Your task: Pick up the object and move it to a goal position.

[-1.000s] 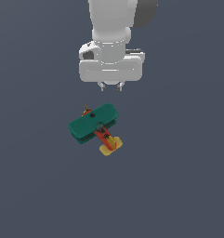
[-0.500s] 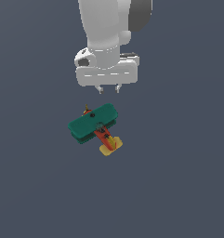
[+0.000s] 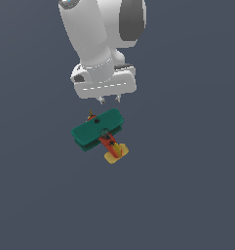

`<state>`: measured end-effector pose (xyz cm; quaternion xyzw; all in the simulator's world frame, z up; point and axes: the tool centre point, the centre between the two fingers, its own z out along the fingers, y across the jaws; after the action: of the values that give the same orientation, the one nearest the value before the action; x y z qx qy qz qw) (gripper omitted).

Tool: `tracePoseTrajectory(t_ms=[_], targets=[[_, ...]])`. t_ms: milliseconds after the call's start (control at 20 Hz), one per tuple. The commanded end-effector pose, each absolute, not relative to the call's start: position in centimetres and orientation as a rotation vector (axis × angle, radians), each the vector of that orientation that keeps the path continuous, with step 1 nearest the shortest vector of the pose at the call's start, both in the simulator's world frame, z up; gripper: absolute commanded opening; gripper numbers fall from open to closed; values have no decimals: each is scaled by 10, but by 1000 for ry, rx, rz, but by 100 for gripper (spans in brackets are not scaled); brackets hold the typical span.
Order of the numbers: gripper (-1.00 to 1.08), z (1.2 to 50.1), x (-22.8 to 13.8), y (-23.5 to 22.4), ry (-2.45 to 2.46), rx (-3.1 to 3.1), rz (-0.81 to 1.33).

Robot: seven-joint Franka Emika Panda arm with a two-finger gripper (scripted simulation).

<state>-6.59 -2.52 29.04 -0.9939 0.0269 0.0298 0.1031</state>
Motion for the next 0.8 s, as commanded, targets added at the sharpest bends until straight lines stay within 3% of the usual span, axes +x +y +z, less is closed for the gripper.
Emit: tracePoseTrajectory(t_ms=[0, 750], targets=[[28, 283, -66, -30, 94, -2894, 107], [28, 255, -67, -49, 156, -2717, 156]])
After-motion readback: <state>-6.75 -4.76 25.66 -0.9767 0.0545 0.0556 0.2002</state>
